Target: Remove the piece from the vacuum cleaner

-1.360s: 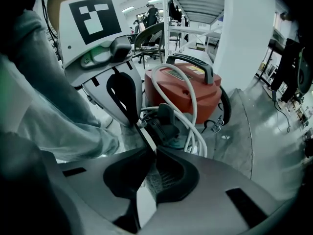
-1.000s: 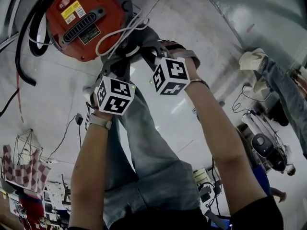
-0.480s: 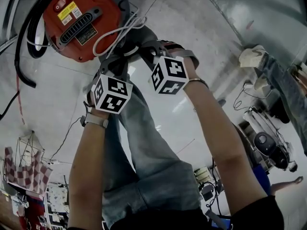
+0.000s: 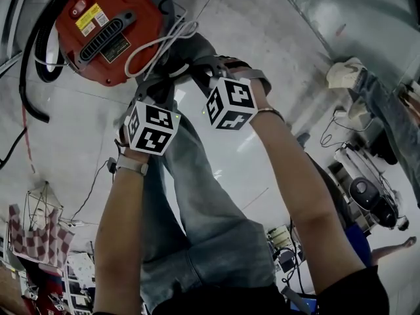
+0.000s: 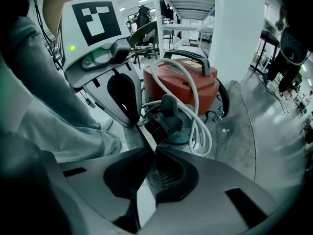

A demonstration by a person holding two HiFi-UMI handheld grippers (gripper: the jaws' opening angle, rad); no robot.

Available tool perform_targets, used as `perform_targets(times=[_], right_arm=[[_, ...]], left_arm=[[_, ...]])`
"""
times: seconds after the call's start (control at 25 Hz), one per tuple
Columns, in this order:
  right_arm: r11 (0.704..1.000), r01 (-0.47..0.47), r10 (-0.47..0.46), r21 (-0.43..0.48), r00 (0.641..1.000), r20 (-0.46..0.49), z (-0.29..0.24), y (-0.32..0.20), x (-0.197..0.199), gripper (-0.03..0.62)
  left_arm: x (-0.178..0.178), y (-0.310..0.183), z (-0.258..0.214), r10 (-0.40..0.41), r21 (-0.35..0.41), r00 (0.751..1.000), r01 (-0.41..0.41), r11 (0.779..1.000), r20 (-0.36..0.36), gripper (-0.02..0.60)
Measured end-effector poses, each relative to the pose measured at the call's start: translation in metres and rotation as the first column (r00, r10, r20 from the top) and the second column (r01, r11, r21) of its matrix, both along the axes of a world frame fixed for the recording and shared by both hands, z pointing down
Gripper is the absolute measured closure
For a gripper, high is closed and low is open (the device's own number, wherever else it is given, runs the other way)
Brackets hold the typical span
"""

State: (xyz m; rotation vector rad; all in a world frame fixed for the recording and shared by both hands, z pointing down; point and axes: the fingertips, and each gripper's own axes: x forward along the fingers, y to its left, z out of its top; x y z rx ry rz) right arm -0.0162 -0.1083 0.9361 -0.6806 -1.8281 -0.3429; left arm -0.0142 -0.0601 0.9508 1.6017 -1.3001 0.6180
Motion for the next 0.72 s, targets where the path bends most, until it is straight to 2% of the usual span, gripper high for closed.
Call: perform_targets(times=[0.72], right_arm=[[1.000, -0.012, 0.012, 0.010, 1.000, -0.015, -0.002, 0.002, 0.008, 0.537]], left_arm=[[0.014, 0.004, -0.004, -0.002, -0.026, 0.997, 0.000, 1.000, -0.075, 0.537]])
